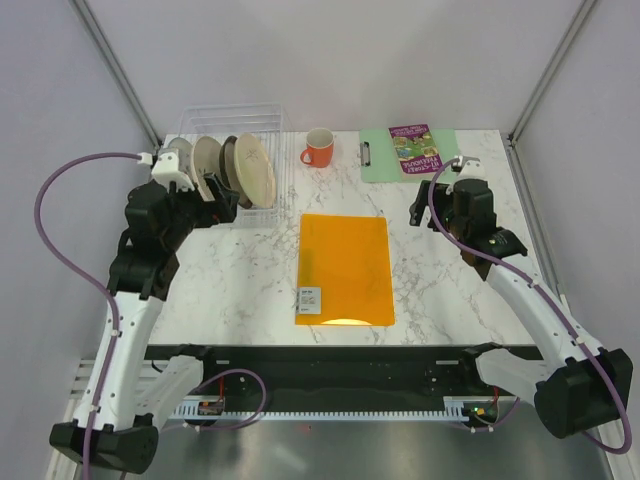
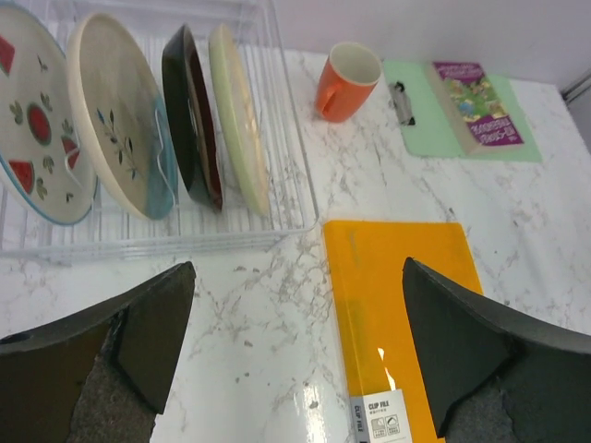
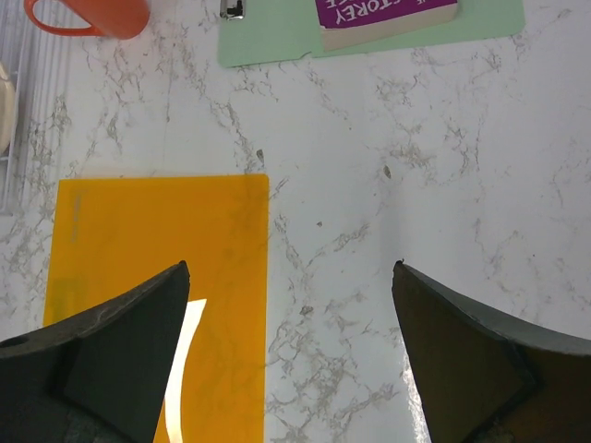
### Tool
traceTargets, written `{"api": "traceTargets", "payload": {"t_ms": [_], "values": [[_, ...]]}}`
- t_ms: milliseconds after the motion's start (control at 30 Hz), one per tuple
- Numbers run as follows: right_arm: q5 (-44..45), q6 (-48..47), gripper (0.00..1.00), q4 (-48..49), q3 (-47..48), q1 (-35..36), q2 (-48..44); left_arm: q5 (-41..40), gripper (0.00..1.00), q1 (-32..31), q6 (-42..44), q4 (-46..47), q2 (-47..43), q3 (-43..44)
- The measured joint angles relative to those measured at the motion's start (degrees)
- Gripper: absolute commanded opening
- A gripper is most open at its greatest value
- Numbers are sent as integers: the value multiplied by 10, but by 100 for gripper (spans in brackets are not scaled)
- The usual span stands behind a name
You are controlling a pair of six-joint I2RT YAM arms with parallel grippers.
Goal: Unload the plates from the dish rack
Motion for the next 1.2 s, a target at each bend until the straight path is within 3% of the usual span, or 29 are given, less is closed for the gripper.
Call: {"api": "traceTargets", "payload": {"t_ms": [267, 667, 900, 1200], "values": [[-2, 4, 98, -21, -10, 0, 2, 0, 100, 2, -28, -37, 88, 17], [8, 5, 98, -23, -27, 0, 63, 4, 95, 1, -30, 58, 327, 143], [16, 4, 98, -16, -29, 0, 86, -57, 92, -28, -22, 90, 418, 184], [33, -5, 98, -10, -38, 0, 98, -194, 89, -70, -10, 108, 464, 196]]}}
